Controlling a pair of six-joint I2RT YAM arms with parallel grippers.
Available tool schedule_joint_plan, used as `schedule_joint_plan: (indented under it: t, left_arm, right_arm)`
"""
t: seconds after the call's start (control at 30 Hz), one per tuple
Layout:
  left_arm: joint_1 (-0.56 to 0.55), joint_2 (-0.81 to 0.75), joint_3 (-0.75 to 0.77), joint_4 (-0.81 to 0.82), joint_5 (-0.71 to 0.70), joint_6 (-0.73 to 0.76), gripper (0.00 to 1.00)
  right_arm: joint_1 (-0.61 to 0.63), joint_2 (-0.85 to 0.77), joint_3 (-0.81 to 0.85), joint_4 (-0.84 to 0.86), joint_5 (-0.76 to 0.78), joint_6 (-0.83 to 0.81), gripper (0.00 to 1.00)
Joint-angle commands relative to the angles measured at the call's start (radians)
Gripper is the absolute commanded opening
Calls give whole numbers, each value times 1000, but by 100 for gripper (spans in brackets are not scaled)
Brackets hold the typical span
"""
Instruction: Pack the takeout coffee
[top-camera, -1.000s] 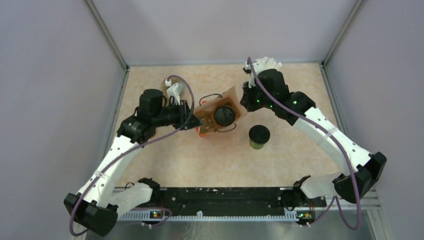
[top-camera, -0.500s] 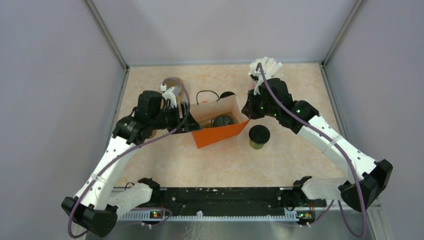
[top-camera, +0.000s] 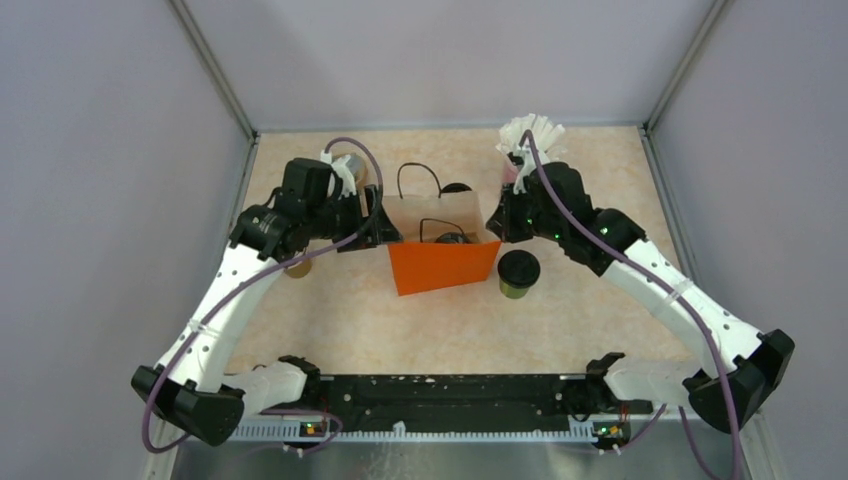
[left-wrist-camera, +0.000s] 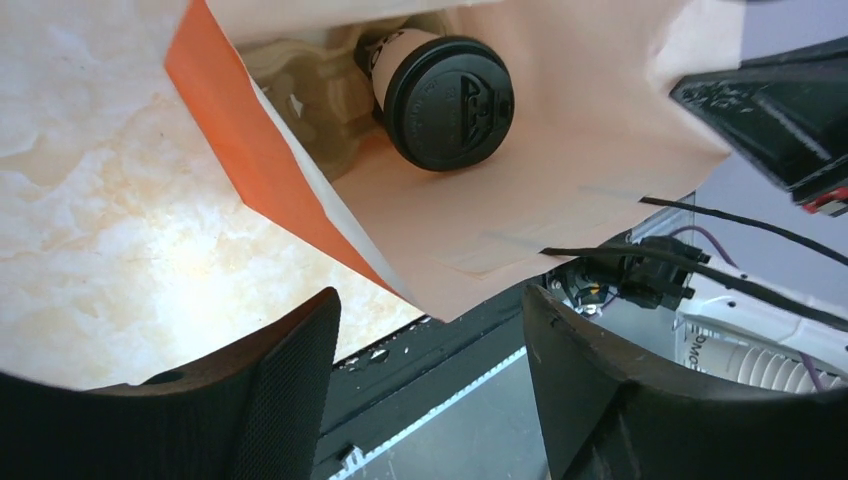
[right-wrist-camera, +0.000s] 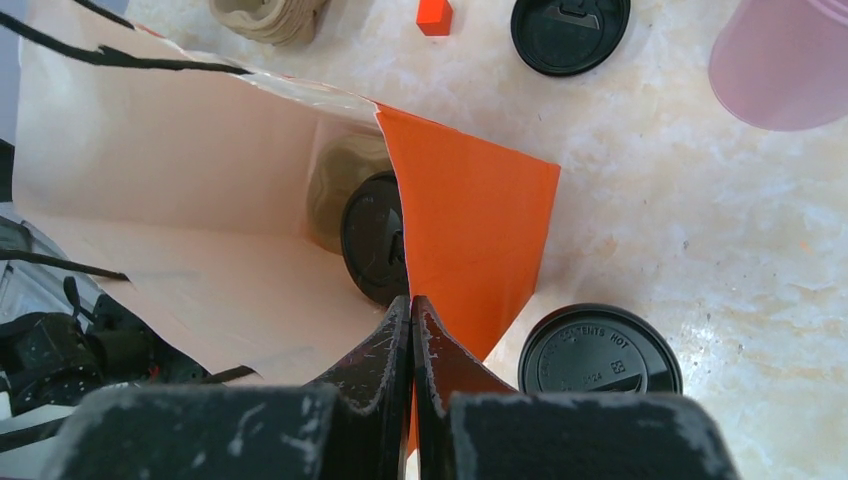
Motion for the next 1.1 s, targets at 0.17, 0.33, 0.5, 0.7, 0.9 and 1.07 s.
schedule_joint_plan:
  t: [0.17, 0.33, 0.5, 0.7, 0.9, 1.07]
  left_arm:
    - [-1, 0, 100, -52, -82, -48, 76]
    - [-1, 1, 64, -65, -137, -51, 71]
    - [-1, -1, 20, -10, -128, -59, 59]
    - [-1, 4, -8, 97, -52, -26, 27]
    - [-1, -49, -53, 256, 22, 109, 5]
    - [-3, -132, -209, 433, 117, 165, 3]
  right_arm:
    - [5, -43, -16, 61, -4, 24, 0]
    - [5, -51, -23, 66, -4, 22, 0]
    - [6, -69, -40, 75, -13, 20, 0]
    - [6, -81, -39, 72, -8, 14, 0]
    - [6, -74, 73, 7, 49, -77, 39]
    - [5, -56, 242, -51, 78, -194, 51]
